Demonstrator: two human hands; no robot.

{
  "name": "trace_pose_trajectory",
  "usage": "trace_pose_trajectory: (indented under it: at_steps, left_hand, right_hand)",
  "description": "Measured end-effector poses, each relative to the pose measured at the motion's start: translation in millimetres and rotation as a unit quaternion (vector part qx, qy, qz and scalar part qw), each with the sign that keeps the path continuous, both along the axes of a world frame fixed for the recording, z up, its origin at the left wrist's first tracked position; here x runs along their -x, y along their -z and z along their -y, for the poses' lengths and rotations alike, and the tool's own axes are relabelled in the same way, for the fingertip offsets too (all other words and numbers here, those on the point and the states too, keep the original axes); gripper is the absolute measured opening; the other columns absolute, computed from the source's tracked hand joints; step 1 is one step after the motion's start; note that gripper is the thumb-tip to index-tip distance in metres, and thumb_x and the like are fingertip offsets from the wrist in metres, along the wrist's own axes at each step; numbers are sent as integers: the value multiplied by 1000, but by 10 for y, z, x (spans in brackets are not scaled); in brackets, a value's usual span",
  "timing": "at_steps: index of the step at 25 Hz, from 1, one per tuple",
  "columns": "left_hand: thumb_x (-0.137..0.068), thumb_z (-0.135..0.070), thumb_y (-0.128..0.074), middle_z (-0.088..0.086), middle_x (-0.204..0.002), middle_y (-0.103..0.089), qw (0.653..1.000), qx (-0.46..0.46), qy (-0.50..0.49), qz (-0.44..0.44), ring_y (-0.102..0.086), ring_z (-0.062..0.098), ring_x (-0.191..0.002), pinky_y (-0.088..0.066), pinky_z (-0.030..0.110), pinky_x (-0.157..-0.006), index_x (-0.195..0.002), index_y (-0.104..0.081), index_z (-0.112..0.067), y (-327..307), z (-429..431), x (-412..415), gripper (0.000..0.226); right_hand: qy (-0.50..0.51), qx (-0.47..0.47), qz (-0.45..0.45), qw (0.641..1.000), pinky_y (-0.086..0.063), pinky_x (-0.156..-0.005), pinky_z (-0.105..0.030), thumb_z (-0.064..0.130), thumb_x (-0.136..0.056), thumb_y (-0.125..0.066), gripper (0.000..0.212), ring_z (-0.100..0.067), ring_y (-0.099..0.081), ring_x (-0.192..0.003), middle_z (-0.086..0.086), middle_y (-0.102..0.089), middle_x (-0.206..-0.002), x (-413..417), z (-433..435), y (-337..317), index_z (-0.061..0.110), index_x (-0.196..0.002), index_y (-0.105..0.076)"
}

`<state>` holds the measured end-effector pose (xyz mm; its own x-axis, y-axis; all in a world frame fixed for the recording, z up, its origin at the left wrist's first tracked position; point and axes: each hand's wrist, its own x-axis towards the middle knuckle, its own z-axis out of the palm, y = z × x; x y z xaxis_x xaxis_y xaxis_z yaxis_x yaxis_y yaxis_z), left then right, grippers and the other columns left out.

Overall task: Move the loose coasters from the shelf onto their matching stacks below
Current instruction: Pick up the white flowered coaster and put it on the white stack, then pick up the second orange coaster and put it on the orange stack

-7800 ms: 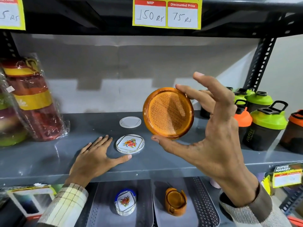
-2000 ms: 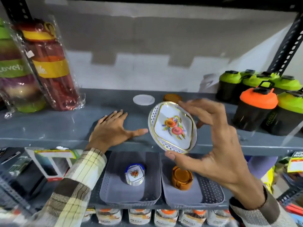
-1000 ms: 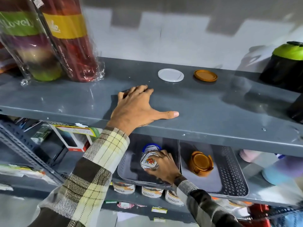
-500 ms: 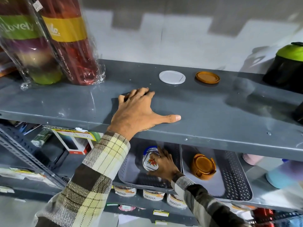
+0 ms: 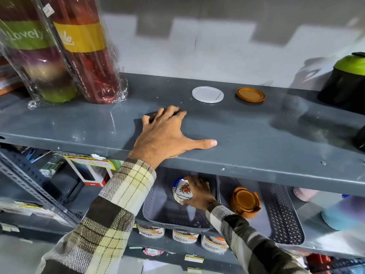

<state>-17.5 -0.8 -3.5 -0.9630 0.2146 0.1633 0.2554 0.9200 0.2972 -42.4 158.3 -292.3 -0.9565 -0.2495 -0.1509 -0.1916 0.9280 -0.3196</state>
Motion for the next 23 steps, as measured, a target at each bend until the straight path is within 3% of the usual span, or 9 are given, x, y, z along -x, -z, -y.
trace_pose_trajectory:
  at_steps: [4, 7, 9, 12, 16, 20, 23]
  left_hand:
    - [-48, -103, -44, -14, -154, -33, 1000, -1, -2, 10, -26, 14, -144, -14, 47, -114, -150, -41, -32, -24, -3, -12, 124]
    - [-48, -104, -41, -16, -155, -31, 1000, 5, 0, 18, -24, 13, -145, -13, 46, -115, -151, -38, -33, -30, 4, -23, 125]
    - [-50, -105, -38, -16, -157, -26, 999, 22, 1, 30, -19, 13, -147, -13, 45, -116, -153, -32, -35, -24, 5, -15, 125]
    - [-48, -108, -27, -16, -163, -17, 998, 46, -1, 42, -12, 11, -151, -11, 43, -118, -156, -22, -37, -14, -1, -32, 129]
    - [-46, -109, -18, -17, -168, -4, 996, 64, 0, 55, -1, 7, -153, -6, 41, -122, -160, -13, -34, -7, -9, -71, 136]
    - [-45, -108, -20, -16, -168, -2, 996, 63, 5, 61, 1, 6, -154, -4, 40, -123, -160, -11, -34, -40, -15, -87, 138]
    - [-41, -109, -20, -17, -168, -4, 997, 50, 4, 58, -1, 5, -153, -3, 38, -123, -160, -14, -34, -41, -22, -87, 141]
  right_hand:
    - [-6, 31, 8, 999, -30, -112, -46, 57, -69, -80, 100, -30, -38, -138, -1, -32, -158, -121, -86, -234, 30, -150, -27]
    - [-17, 79, -66, 994, -37, -114, -48, 57, -84, -68, 76, -23, -37, -143, 3, -33, -159, -452, -120, -634, 32, -147, -34]
    - [-21, 124, -136, 983, -47, -108, -44, 54, -90, -62, 58, -18, -48, -136, 5, -45, -152, -808, -122, -1003, 32, -141, -44]
    - [-14, 182, -317, 931, -54, -93, -33, 51, -93, -61, 39, -12, -63, -110, 5, -68, -122, -1361, -176, -1637, 27, -124, -58]
    - [-8, 237, -523, 818, -53, -72, -28, 38, -91, -70, 27, -5, -62, -83, 4, -73, -89, -1793, -311, -2435, 16, -107, -71]
    - [-27, 228, -628, 744, -53, -69, -38, 33, -93, -69, 28, -14, -67, -86, 1, -74, -102, -1877, -510, -3041, 11, -111, -68]
    - [-8, 207, -655, 727, -51, -86, -36, 35, -92, -70, 39, -16, -67, -108, 1, -67, -124, -1769, -667, -3348, 17, -123, -56]
